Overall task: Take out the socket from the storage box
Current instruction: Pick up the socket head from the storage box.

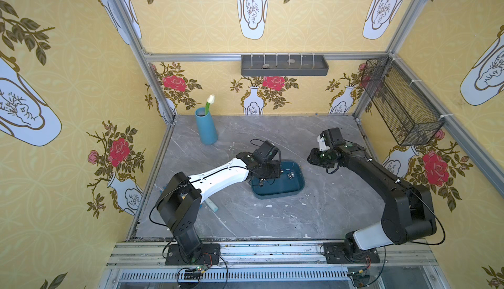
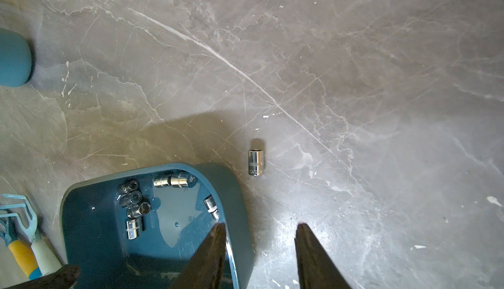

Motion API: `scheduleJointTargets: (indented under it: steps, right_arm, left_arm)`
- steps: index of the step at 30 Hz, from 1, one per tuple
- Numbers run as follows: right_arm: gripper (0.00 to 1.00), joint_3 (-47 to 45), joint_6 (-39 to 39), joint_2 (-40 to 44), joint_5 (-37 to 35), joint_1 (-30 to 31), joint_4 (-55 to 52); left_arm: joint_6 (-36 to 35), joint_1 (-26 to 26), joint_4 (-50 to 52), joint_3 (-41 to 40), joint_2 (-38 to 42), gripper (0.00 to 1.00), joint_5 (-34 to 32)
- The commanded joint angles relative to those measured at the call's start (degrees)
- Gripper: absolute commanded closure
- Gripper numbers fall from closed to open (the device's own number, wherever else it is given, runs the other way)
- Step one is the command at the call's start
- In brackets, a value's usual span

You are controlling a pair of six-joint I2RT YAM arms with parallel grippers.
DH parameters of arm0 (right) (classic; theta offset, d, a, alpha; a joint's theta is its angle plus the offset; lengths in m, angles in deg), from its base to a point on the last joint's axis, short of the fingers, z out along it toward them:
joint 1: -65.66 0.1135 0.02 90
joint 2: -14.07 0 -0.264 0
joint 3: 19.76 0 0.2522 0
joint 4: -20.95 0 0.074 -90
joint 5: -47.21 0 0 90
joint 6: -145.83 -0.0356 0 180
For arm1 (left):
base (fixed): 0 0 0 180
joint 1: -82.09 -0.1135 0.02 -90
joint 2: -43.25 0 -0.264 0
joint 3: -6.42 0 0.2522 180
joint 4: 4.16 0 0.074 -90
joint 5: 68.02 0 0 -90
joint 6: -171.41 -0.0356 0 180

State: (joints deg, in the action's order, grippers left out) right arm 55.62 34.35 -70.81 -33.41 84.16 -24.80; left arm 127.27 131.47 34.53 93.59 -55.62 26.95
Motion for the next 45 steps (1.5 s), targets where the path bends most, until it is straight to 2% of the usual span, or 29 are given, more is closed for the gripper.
scheduleJointTargets:
  steps: [1,9,23,34,45]
  right_arm:
    - [0.53,-0.61,-1.70,0.64,0.52,-0.35,0.23]
    - [0.53,-3.64,-3.66,1.17,3.79,-0.48,3.92]
    - [0.53,-7.31,-5.52,1.53,3.93,-0.56,5.97]
    - [0.52,-8.49,-5.52,1.82,5.03,-0.57,7.38]
    - [0.52,-9.11,-5.78,2.24,5.11,-0.54,8.08]
  left_arm:
    - [1.97,0.84,-1.54,1.92,-2.59,0.52,-0.38]
    - [2.86,2.56,-2.07,6.37,-8.66,0.52,-0.15]
    - [5.70,4.31,-2.08,10.38,-16.53,0.52,-2.21]
    - [7.92,4.40,3.67,16.01,-22.02,0.53,-9.27]
    - [7.86,4.37,3.81,18.78,-25.45,0.53,-10.36]
